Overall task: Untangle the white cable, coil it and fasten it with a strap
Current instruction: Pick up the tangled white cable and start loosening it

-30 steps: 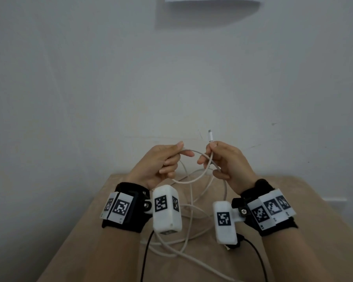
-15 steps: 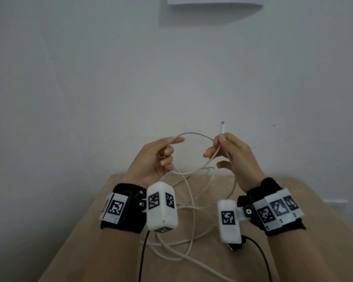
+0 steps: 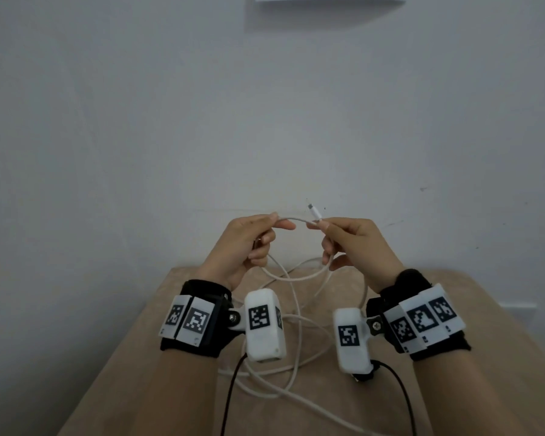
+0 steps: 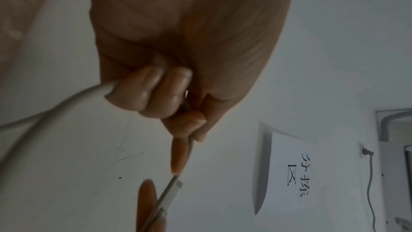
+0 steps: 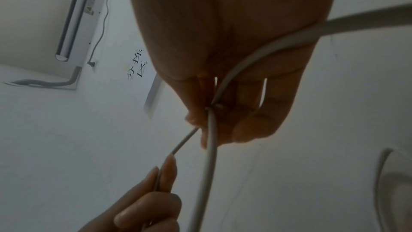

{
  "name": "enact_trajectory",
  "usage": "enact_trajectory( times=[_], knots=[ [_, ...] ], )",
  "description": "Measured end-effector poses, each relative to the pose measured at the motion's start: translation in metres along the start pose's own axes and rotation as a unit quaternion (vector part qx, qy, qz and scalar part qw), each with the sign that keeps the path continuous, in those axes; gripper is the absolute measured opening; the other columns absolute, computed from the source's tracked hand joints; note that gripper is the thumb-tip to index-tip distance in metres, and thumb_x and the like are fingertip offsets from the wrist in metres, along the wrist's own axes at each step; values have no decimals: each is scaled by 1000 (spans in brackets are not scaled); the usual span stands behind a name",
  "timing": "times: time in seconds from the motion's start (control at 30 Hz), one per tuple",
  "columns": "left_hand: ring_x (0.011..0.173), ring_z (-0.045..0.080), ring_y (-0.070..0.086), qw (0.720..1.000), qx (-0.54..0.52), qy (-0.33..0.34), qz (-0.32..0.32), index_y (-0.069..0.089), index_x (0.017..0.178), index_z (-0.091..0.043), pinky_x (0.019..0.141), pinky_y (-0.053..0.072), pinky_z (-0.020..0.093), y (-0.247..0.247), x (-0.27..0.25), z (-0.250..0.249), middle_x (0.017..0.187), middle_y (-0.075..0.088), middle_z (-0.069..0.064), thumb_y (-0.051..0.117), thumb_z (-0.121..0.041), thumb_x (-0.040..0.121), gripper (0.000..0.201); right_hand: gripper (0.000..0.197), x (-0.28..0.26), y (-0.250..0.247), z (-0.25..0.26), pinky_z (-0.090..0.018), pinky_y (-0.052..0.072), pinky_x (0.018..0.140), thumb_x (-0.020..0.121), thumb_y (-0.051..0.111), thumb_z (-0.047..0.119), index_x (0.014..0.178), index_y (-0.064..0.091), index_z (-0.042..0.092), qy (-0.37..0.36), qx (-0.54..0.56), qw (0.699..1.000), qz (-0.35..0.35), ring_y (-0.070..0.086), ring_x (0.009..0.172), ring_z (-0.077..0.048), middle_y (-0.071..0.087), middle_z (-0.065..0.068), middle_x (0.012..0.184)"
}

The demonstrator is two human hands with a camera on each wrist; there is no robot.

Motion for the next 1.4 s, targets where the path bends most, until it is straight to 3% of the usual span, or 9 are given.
enact_trajectory(
  times=[0.2, 0.33, 0.47, 0.6, 0.77, 0.97, 1.1, 1.27, 1.4],
  knots=[
    [39, 5, 21, 998, -51, 38, -9, 73, 80, -5, 39, 21, 17, -2, -2, -9, 54, 28, -5, 58, -29, 87, 29, 26, 0, 9, -8, -20, 43, 44, 97, 49, 17, 99, 72, 5, 46, -8, 998, 31, 39, 43, -10, 35, 5, 47],
    [39, 5, 22, 998, -57, 38, -15, 70, 78, -4, 39, 22, 17, 0, 0, -8, 54, 30, -6, 54, -24, 94, 31, 27, -2, 16, -8, -21, 40, 50, 96, 50, 14, 97, 73, 0, 50, -10, 996, 75, 30, 44, -9, 29, 8, 44],
    [39, 3, 23, 998, -58, 13, -29, 66, 79, -4, 38, 22, 15, -1, 3, 2, 55, 33, -6, 52, -25, 96, 30, 26, -4, 21, -5, -28, 48, 57, 92, 56, 22, 93, 75, 4, 33, 9, 994, 101, 29, 50, -13, 24, 4, 47],
    [39, 3, 23, 998, -45, -27, -36, 65, 76, -5, 38, 22, 14, -1, 4, 14, 57, 35, -5, 54, -25, 96, 30, 31, -7, 24, 4, -30, 47, 58, 77, 65, 39, 83, 77, 11, -9, 23, 995, 94, 32, 49, -12, 30, 3, 48],
    [38, 3, 26, 997, -21, -50, -51, 65, 75, -6, 37, 24, 14, 2, 5, 21, 54, 39, -4, 55, -25, 95, 29, 32, -5, 26, 8, -27, 46, 55, 86, 57, 35, 78, 73, 9, -20, 49, 994, 92, 29, 48, -10, 29, 6, 48],
    [46, 9, 46, 999, -17, 7, -28, 68, 99, -4, 44, 42, 19, 5, -1, 0, 74, 62, 4, 56, -7, 92, 14, 36, 0, 16, -4, -30, 45, 57, 97, 49, 25, 74, 72, 8, -11, 9, 998, 60, 30, 46, -9, 30, 4, 47],
    [59, 15, 62, 996, 78, 50, -13, 65, 89, -6, 52, 50, 23, 13, -6, -11, 81, 68, 4, 69, -12, 84, 9, 45, -1, 22, -4, -33, 47, 61, 96, 51, 26, 56, 71, 23, -12, -13, 997, 77, 38, 57, -19, 33, -11, 60],
    [65, 16, 68, 985, 143, 87, -46, 66, 82, 2, 54, 52, 25, 10, -5, -17, 82, 70, 12, 73, -6, 80, 11, 34, -2, 24, -7, -29, 47, 58, 96, 51, 27, 77, 75, 13, 0, -17, 996, 85, 33, 46, -7, 33, -7, 55],
    [74, 19, 72, 974, 178, 114, -84, 66, 79, -5, 58, 57, 31, 4, -6, -23, 84, 73, 10, 73, -10, 81, 9, 34, -2, 24, -5, -24, 46, 54, 98, 48, 27, 88, 73, 7, -5, -37, 996, 79, 33, 46, -9, 32, 6, 47]
  ],
)
Point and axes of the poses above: each hand's wrist, its own x-axis towards the middle knuckle, its own y-axis out of the palm, z = x × y, the point moved 9 cm from there along x, towards the middle knuckle
